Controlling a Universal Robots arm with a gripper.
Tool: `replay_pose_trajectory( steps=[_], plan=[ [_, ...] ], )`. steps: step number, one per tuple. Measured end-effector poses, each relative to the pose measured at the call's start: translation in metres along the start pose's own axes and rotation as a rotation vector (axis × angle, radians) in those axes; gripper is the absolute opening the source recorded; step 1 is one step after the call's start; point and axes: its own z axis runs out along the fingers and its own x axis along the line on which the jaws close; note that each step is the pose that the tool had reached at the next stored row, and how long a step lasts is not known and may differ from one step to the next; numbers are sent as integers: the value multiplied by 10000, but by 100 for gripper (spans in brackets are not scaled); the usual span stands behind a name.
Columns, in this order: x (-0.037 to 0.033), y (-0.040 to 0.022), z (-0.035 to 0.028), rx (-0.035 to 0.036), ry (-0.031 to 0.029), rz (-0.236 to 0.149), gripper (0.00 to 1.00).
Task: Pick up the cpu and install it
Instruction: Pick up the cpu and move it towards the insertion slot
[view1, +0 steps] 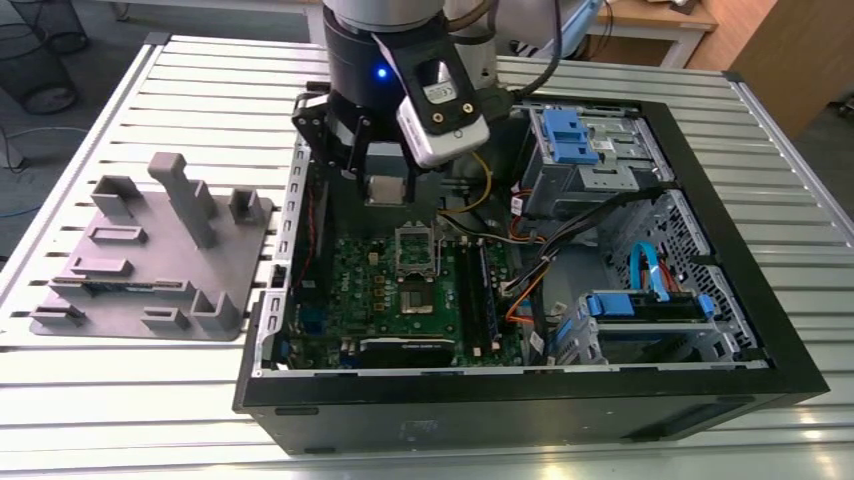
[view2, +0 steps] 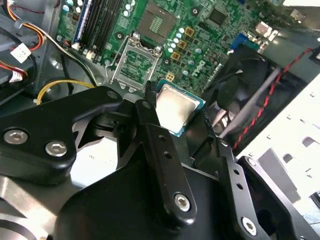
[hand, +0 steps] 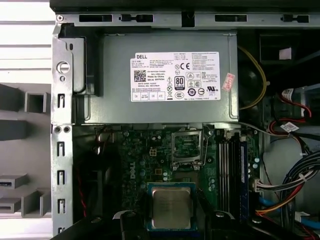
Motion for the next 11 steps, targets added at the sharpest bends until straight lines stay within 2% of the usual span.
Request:
replay_pose_trajectory(
  steps=[6,11],
  plan=[
    [-83,-48,71,0,0,0,47],
    [-104,-93,156,-7,0,0,47]
  ],
)
